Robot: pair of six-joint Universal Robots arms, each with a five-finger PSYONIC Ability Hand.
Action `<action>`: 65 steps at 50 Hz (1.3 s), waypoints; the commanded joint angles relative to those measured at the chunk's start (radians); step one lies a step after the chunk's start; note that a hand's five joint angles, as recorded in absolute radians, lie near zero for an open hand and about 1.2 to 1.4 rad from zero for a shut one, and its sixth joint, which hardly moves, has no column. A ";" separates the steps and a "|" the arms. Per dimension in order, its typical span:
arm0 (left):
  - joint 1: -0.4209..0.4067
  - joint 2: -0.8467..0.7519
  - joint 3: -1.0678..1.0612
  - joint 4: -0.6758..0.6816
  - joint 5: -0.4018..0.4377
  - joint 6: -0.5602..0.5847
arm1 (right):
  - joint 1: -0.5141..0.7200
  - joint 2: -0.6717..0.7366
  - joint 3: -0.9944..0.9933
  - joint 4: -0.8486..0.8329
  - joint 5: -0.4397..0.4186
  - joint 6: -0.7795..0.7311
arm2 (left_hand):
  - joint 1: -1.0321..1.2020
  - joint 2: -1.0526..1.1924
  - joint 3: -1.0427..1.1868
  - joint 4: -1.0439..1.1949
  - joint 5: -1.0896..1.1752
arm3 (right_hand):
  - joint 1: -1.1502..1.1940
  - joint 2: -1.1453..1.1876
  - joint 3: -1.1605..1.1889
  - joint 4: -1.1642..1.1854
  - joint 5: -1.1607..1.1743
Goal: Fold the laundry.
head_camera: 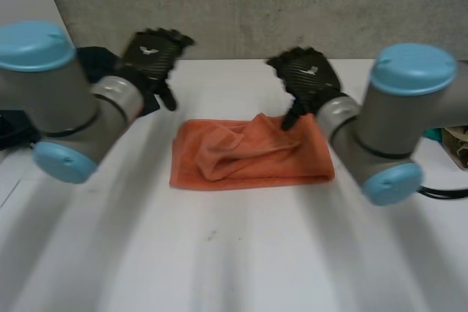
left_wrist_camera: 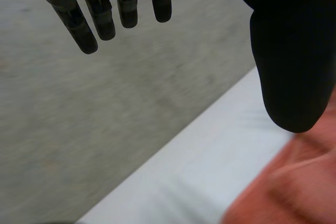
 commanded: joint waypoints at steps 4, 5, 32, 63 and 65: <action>-0.181 -0.225 0.274 -0.199 0.023 -0.001 | -0.126 -0.028 0.145 0.139 -0.040 -0.011 | -0.021 -0.029 -0.039 -0.025 -0.047 | -0.046 -0.035 -0.038 -0.043 -0.037; -0.196 -0.253 0.313 -0.233 0.022 -0.005 | -0.135 -0.028 0.165 0.132 -0.041 -0.017 | -0.021 -0.029 -0.039 -0.025 -0.047 | -0.046 -0.035 -0.038 -0.043 -0.037; -0.060 -0.604 0.780 -0.396 -0.415 0.165 | -0.098 0.004 0.306 -0.057 -0.032 -0.167 | -0.021 -0.029 -0.039 -0.025 -0.047 | 0.109 0.120 0.118 0.112 0.118; -0.152 -0.560 0.751 -0.383 -0.081 0.128 | -0.067 0.071 0.320 -0.207 0.031 -0.180 | -0.021 -0.029 -0.039 -0.025 -0.047 | 1.109 1.120 1.118 1.113 1.119; -0.140 -0.613 0.831 -0.420 -0.129 0.154 | -0.071 0.068 0.324 -0.209 0.035 -0.180 | -0.021 -0.029 -0.039 -0.025 -0.047 | 1.175 1.186 1.184 1.179 1.185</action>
